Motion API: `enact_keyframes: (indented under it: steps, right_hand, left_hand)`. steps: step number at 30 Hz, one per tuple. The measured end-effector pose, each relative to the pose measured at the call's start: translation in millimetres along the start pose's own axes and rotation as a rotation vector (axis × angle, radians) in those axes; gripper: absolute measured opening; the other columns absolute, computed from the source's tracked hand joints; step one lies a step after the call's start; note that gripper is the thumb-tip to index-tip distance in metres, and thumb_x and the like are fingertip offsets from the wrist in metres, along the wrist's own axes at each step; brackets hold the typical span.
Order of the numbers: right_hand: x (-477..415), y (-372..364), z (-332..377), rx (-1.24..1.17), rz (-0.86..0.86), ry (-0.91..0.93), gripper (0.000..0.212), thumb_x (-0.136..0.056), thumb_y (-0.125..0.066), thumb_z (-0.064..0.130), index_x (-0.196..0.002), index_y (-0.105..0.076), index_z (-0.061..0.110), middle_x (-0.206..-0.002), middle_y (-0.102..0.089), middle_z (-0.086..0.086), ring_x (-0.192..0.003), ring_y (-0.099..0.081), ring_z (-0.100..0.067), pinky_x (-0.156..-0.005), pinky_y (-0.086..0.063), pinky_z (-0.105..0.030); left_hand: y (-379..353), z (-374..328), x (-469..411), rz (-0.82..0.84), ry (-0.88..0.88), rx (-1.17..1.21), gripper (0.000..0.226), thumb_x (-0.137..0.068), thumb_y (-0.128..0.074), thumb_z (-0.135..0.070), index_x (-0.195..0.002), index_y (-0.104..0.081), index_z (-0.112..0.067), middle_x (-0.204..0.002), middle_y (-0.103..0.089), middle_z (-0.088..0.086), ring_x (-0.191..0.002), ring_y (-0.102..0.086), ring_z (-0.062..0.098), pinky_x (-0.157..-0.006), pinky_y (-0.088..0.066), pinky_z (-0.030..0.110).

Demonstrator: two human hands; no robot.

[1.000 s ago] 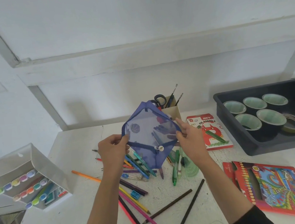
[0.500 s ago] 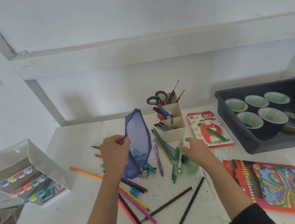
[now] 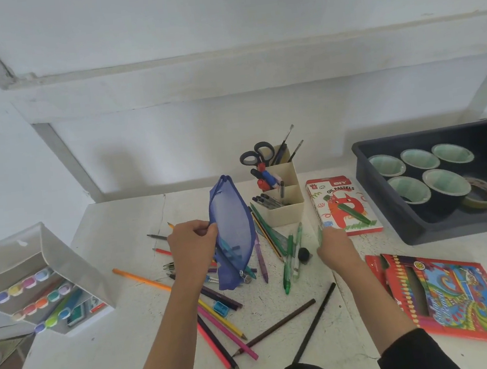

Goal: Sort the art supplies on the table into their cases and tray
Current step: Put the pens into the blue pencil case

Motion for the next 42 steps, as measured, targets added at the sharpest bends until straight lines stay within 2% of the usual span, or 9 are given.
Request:
enact_keyframes:
  steps: [7, 9, 12, 17, 21, 23, 29, 36, 42]
  right_hand:
    - [18, 32, 23, -0.63, 0.019, 0.065, 0.033, -0.089, -0.055, 0.001, -0.121, -0.055, 0.007, -0.099, -0.059, -0.011, -0.081, -0.068, -0.027, -0.07, -0.059, -0.041]
    - [31, 42, 47, -0.652, 0.031, 0.163, 0.041, -0.088, -0.055, 0.003, -0.128, -0.054, 0.012, -0.098, -0.06, -0.007, -0.085, -0.067, -0.028, -0.071, -0.059, -0.041]
    - [44, 45, 86, -0.555, 0.017, 0.302, 0.042, -0.091, -0.053, 0.007, -0.133, -0.051, 0.012, -0.101, -0.062, -0.004, -0.081, -0.064, -0.015, -0.063, -0.055, -0.019]
    - [52, 30, 117, -0.583, 0.081, 0.395, 0.042, -0.094, -0.055, 0.022, -0.131, -0.051, 0.002, -0.104, -0.069, -0.013, -0.098, -0.066, -0.022, -0.092, -0.052, -0.038]
    - [42, 47, 85, -0.727, -0.101, 0.358, 0.023, -0.095, -0.05, 0.007, -0.112, -0.065, 0.007, -0.089, -0.066, -0.001, -0.081, -0.067, -0.011, -0.073, -0.056, -0.019]
    - [33, 42, 59, -0.742, -0.118, 0.278, 0.02, -0.094, -0.049, 0.003, -0.107, -0.065, 0.004, -0.083, -0.066, -0.004, -0.071, -0.067, -0.011, -0.066, -0.057, -0.019]
    - [22, -15, 20, -0.513, 0.0, 0.086, 0.013, -0.093, -0.056, 0.011, -0.1, -0.063, 0.003, -0.069, -0.066, -0.011, -0.047, -0.061, -0.013, -0.055, -0.058, -0.03]
    - [37, -45, 40, 0.145, -0.051, 0.145, 0.032, -0.092, -0.054, 0.039, -0.1, -0.058, 0.009, -0.098, -0.061, -0.006, -0.088, -0.062, -0.024, -0.063, -0.042, -0.028]
    - [35, -45, 46, 0.126, -0.069, 0.098, 0.024, -0.086, -0.061, 0.036, -0.092, -0.056, 0.013, -0.086, -0.056, -0.003, -0.081, -0.06, -0.023, -0.06, -0.041, -0.026]
  left_hand:
    - [-7, -1, 6, 0.04, -0.008, -0.004, 0.01, -0.084, -0.068, -0.014, -0.083, -0.075, -0.007, -0.064, -0.066, 0.0, -0.06, -0.065, 0.014, -0.074, -0.058, 0.038]
    - [-10, -1, 10, 0.064, 0.001, 0.003, 0.01, -0.084, -0.067, -0.015, -0.08, -0.074, -0.009, -0.064, -0.067, 0.001, -0.059, -0.065, 0.015, -0.073, -0.058, 0.04]
    - [-13, -2, 16, 0.093, 0.004, 0.015, 0.011, -0.084, -0.067, -0.014, -0.08, -0.074, -0.006, -0.065, -0.069, 0.004, -0.053, -0.064, 0.014, -0.069, -0.058, 0.034]
    - [-10, -6, 24, 0.12, 0.019, 0.088, 0.012, -0.085, -0.067, -0.01, -0.075, -0.073, -0.007, -0.06, -0.068, 0.002, -0.044, -0.062, 0.011, -0.053, -0.054, 0.022]
    - [-5, 2, 26, 0.103, 0.056, 0.126, 0.01, -0.087, -0.065, -0.009, -0.082, -0.074, -0.005, -0.071, -0.071, 0.007, -0.054, -0.067, 0.014, -0.056, -0.058, 0.027]
    - [-2, 6, 26, 0.089, 0.075, 0.135, 0.01, -0.087, -0.066, -0.01, -0.081, -0.073, -0.006, -0.071, -0.071, 0.007, -0.057, -0.068, 0.017, -0.058, -0.059, 0.029]
    - [3, 12, 22, 0.067, 0.114, 0.141, 0.008, -0.087, -0.065, -0.01, -0.082, -0.072, -0.008, -0.07, -0.07, 0.005, -0.059, -0.069, 0.018, -0.057, -0.059, 0.029]
    - [2, 13, 22, 0.07, 0.104, 0.129, 0.007, -0.087, -0.065, -0.01, -0.085, -0.071, -0.008, -0.072, -0.07, 0.006, -0.059, -0.068, 0.017, -0.051, -0.056, 0.023]
    - [5, 20, 27, 0.067, 0.134, 0.139, 0.007, -0.086, -0.067, -0.011, -0.084, -0.071, -0.005, -0.072, -0.07, 0.009, -0.059, -0.067, 0.019, -0.055, -0.059, 0.03]
Point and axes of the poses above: each hand's wrist, its own x-axis away from the middle knuckle, its own y-axis out of the back of the hand, z = x × y, the point moved 6 cm from there along -x, towards the middle knuckle
